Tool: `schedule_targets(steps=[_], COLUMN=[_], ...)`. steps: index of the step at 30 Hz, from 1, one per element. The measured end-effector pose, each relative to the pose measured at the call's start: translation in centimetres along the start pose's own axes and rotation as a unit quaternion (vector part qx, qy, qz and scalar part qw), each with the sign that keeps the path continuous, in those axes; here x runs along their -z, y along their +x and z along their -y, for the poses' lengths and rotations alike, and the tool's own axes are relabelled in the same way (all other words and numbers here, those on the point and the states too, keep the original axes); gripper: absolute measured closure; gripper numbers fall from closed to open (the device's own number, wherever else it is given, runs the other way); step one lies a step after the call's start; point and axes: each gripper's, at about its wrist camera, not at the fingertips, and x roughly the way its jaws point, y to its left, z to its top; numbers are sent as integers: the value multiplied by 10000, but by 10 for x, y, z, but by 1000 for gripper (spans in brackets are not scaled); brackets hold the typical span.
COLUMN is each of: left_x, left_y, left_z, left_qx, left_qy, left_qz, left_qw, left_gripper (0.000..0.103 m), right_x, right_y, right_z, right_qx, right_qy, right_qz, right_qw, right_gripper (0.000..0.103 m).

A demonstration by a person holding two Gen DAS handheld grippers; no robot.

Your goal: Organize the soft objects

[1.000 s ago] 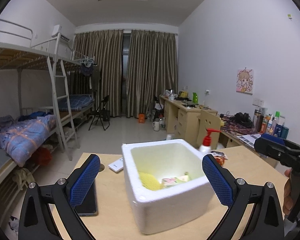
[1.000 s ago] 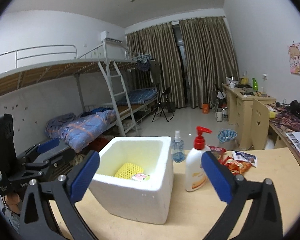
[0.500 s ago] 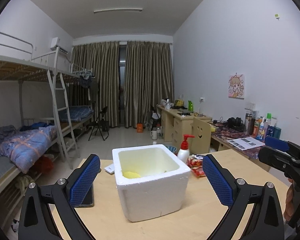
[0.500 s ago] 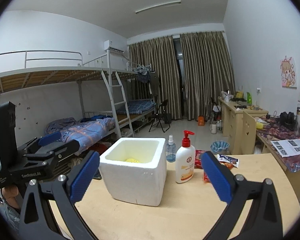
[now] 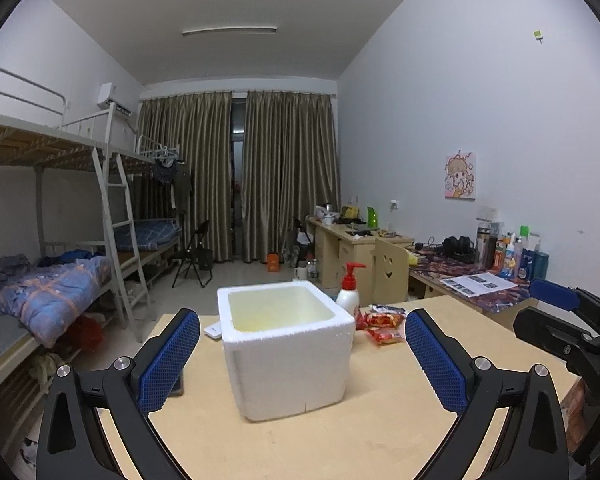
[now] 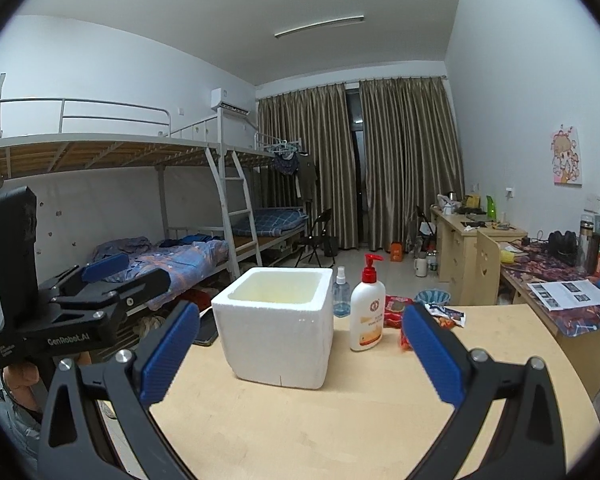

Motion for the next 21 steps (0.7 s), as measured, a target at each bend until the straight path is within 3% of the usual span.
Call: schedule_targets(steps=[7,21], left_x=[26,75], left_y=[-21,-37], left_z=[5,15], left_qx=[-1,114], left_qy=[-98,-64], left_qz=[122,51], left_qw=[9999,9999], left_gripper=[0,0], right_x=[22,67], right_y=[-15,-26], right_z=[-6,-11], right_qx=[123,250], right_qy=[-42,25], right_qz=[161,-85], right_qw=[9998,9996], right_gripper=[0,0])
